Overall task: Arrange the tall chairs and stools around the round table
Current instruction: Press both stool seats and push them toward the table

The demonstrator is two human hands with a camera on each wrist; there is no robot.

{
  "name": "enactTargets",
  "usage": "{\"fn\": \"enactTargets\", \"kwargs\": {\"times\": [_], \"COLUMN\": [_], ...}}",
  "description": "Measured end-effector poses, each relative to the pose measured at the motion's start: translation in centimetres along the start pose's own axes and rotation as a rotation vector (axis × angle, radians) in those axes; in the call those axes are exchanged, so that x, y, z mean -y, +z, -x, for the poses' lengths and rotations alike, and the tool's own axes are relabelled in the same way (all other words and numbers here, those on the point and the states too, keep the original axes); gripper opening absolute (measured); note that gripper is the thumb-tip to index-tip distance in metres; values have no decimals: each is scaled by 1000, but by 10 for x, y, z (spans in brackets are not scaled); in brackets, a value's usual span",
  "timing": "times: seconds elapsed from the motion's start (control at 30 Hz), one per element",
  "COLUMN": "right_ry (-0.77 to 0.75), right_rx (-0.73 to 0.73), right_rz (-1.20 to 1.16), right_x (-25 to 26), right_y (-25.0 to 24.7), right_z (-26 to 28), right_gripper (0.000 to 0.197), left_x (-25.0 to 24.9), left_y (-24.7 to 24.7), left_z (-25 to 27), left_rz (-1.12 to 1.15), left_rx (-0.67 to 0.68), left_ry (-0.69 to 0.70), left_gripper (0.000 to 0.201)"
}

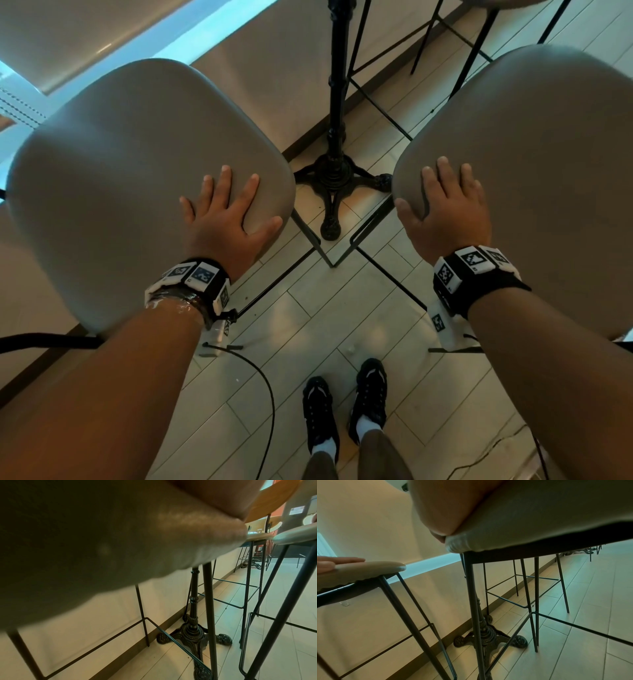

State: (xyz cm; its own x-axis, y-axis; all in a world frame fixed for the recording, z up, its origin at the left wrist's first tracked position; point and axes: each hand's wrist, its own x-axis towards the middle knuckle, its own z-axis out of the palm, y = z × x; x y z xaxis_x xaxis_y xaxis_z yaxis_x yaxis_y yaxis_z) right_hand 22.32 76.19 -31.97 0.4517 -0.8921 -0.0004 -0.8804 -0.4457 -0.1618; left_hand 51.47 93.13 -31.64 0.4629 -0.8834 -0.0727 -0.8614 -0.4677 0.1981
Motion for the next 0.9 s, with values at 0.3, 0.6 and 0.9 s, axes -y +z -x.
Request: {"fn": "enactTargets", "kwargs": {"times": [0.3, 0.6, 0.9], "right_ry": [0, -20, -130], "right_rx": [-54, -17, 60], "right_rz": [-6, 74, 175], "right_x": [5, 8, 18], "right_y": [6, 4, 7], "right_z": [0, 2, 5], "right_gripper": [71, 78, 71], "left_x": [-9, -10, -45], "left_y": [0, -3, -10], "left_z": [0, -1, -9], "left_rz": [-46, -30, 5], "left_rx": [-14, -17, -9], "left_ry": [-34, -51, -206], "left_gripper": [77, 77, 62]}}
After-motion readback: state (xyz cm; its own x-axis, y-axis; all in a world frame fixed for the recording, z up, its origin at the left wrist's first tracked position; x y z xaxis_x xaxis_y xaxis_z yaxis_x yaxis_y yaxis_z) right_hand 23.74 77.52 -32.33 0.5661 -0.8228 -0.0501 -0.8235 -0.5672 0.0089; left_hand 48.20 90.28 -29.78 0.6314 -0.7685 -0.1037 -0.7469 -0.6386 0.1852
